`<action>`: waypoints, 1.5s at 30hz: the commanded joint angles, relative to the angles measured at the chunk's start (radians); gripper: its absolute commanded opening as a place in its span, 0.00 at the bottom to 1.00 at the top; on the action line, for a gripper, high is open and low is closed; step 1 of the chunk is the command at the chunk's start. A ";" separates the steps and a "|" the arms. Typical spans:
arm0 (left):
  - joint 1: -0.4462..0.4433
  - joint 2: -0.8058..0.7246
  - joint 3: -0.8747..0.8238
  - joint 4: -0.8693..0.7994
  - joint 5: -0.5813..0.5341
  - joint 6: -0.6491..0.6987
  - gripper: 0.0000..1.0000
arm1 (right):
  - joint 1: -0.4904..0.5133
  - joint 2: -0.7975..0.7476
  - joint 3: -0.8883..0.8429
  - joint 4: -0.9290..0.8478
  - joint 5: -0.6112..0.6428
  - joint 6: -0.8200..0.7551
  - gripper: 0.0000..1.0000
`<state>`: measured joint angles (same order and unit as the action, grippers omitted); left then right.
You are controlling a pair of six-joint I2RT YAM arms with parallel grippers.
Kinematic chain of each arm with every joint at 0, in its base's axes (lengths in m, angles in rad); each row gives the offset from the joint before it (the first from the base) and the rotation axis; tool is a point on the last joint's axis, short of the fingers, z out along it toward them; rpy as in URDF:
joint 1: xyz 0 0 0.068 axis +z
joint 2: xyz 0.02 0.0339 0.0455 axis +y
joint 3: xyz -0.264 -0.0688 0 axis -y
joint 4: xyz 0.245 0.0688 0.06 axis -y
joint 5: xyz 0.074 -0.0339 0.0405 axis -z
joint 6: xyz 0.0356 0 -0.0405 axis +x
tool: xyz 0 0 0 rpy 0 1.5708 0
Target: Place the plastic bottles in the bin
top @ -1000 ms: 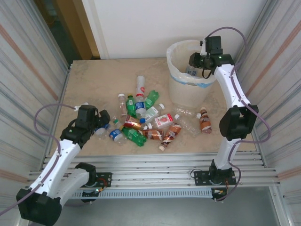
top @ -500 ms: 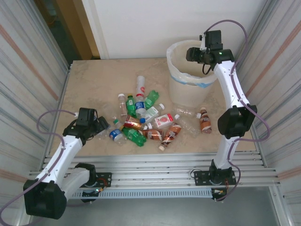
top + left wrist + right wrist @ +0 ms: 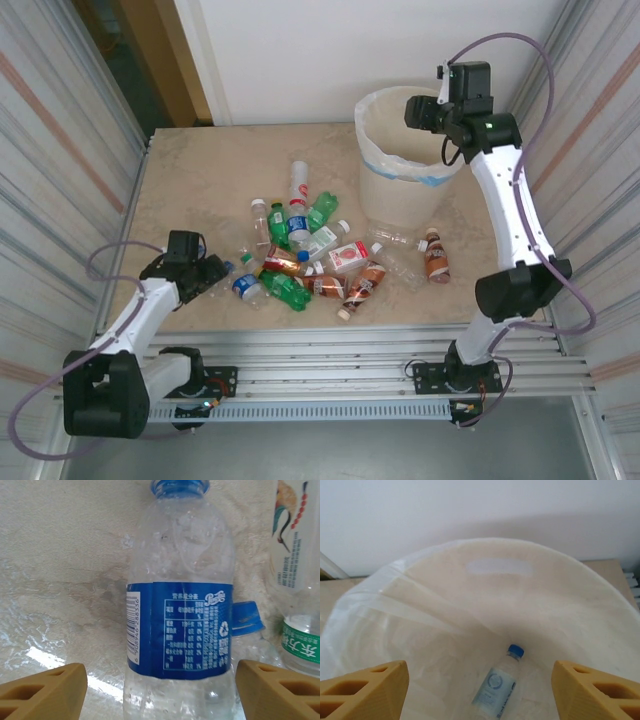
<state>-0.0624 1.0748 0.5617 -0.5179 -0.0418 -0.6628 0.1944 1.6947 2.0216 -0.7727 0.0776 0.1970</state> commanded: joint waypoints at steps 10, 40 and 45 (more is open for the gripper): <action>0.066 0.076 -0.052 0.090 0.034 -0.038 0.69 | 0.090 -0.096 -0.064 0.016 0.121 -0.054 0.77; -0.110 -0.296 0.126 0.050 -0.026 0.125 0.31 | 0.154 -0.279 -0.277 0.099 -0.004 0.044 0.90; -0.305 -0.260 0.193 0.207 -0.025 0.219 0.31 | 0.154 -0.303 -0.296 0.112 -0.167 0.113 0.90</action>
<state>-0.2970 0.7994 0.7063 -0.4255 -0.0525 -0.5331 0.3412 1.4231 1.7416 -0.6949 0.0334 0.2428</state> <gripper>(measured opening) 0.582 0.903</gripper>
